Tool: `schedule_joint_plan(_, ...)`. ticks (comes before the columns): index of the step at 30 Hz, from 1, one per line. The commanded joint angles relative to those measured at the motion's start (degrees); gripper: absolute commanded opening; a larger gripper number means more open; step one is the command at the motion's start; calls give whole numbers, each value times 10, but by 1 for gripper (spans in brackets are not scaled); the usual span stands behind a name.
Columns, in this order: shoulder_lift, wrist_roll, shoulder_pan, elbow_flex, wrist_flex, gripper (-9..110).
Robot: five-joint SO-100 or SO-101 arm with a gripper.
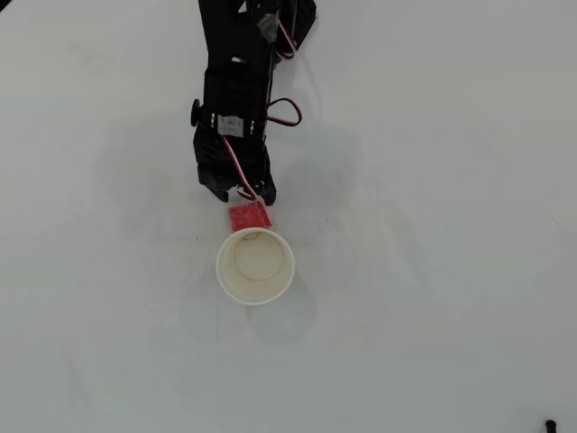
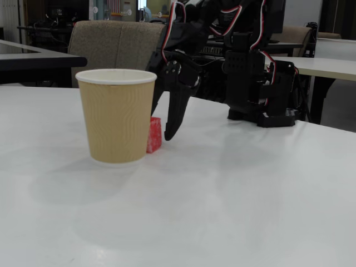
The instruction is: Grasp a red cube and put it in the cup.
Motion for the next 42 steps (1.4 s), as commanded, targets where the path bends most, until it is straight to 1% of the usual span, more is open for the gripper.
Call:
schedule_joint_plan(1,4,-5,5,-40,-8,29)
schedule_joint_plan(3,4,-6,8,-40,-11,30)
schedule_joint_plan(6,3,-10,17,-42,-18,37)
schedule_joint_plan(7,3,-15,19,-42,-19,42)
schedule_joint_plan(11,1,-21,24,-45,-20,46)
schedule_joint_plan(19,-20,-24,29,-74,-31,46)
schedule_joint_plan(29,-118,-24,30,-157,-27,46)
schedule_joint_plan(42,-124,-19,26,-157,-18,45)
